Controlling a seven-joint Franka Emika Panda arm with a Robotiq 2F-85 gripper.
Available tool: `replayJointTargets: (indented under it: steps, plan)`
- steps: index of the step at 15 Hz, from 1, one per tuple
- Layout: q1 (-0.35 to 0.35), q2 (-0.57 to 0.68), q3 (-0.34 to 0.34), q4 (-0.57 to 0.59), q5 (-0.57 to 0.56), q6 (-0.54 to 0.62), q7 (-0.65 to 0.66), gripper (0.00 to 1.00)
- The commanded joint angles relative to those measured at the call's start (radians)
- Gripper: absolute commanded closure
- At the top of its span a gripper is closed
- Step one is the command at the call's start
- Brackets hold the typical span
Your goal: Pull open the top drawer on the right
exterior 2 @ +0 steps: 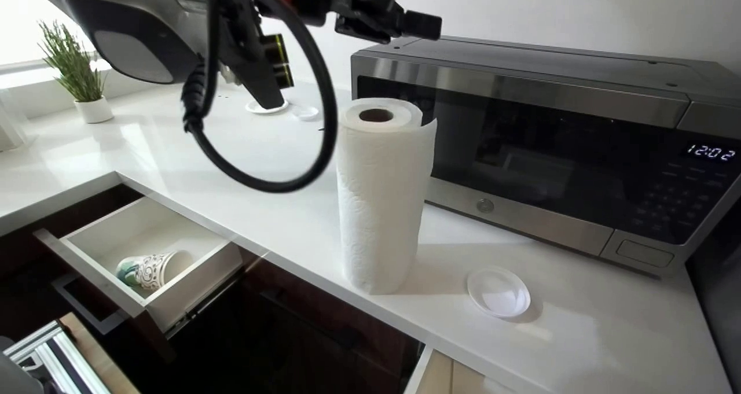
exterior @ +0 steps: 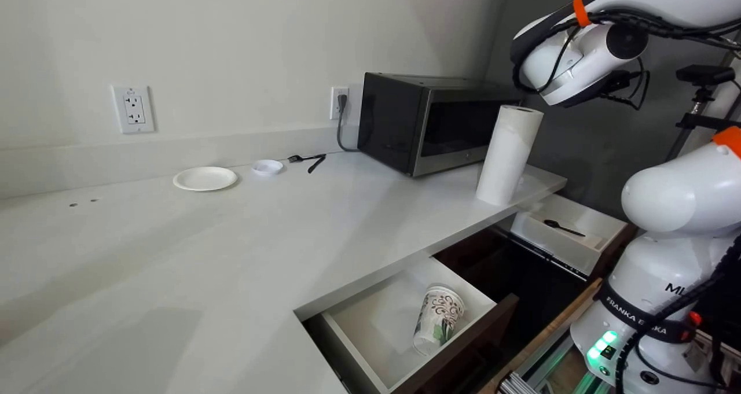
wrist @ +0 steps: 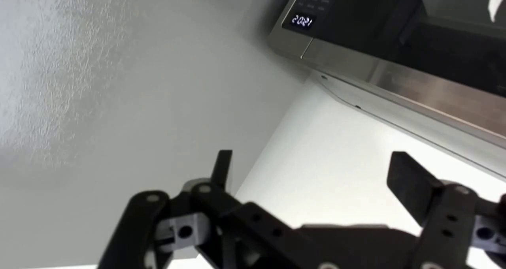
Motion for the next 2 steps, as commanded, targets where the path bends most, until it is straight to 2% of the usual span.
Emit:
replayJointTargets:
  steps: [1,2]
  plan:
    - [0.005,-0.014,0.007,0.000,0.004,0.000,-0.003,0.00]
    - [0.006,-0.017,0.008,0.000,0.003,0.000,-0.003,0.00]
